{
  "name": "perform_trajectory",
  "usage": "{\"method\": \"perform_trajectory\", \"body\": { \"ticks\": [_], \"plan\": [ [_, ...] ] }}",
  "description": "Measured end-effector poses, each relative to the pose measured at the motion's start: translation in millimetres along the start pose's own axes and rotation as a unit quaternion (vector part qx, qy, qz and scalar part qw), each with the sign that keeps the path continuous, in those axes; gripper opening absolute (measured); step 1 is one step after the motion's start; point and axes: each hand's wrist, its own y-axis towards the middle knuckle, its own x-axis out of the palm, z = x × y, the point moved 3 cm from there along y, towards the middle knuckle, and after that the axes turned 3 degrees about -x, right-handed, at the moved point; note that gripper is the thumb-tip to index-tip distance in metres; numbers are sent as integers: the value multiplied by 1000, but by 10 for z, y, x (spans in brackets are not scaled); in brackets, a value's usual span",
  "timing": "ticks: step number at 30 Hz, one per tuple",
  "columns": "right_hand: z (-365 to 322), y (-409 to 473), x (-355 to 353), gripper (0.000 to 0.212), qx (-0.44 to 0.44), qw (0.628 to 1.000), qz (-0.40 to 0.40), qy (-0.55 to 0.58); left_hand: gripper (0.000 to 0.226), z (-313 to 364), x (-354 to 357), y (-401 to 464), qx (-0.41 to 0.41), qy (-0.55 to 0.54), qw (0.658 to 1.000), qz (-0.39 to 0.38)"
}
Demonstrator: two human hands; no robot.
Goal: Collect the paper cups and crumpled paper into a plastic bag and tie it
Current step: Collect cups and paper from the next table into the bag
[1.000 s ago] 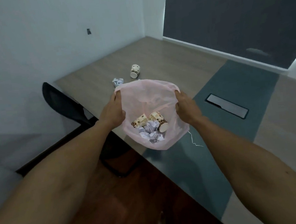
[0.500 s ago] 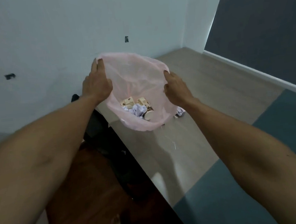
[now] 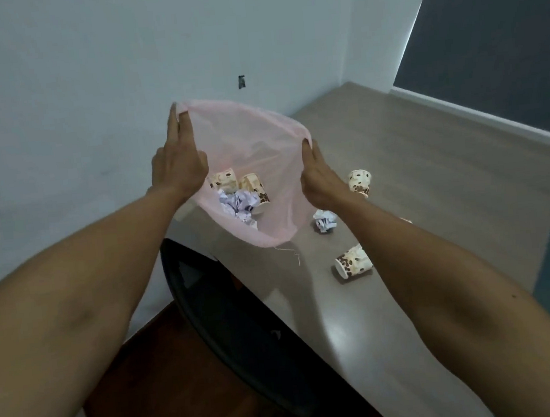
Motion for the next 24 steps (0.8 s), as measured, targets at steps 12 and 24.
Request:
{"method": "perform_trajectory", "body": {
  "ticks": [12,24],
  "plan": [
    [1047,170,1214,94,74,991,-106,19,82,-517,1455,-211,103,-39,981,-162],
    [1603,41,1065,45,282,939,148,127,84,-125,1651,-4,115,-112,979,-130]
  ]
}}
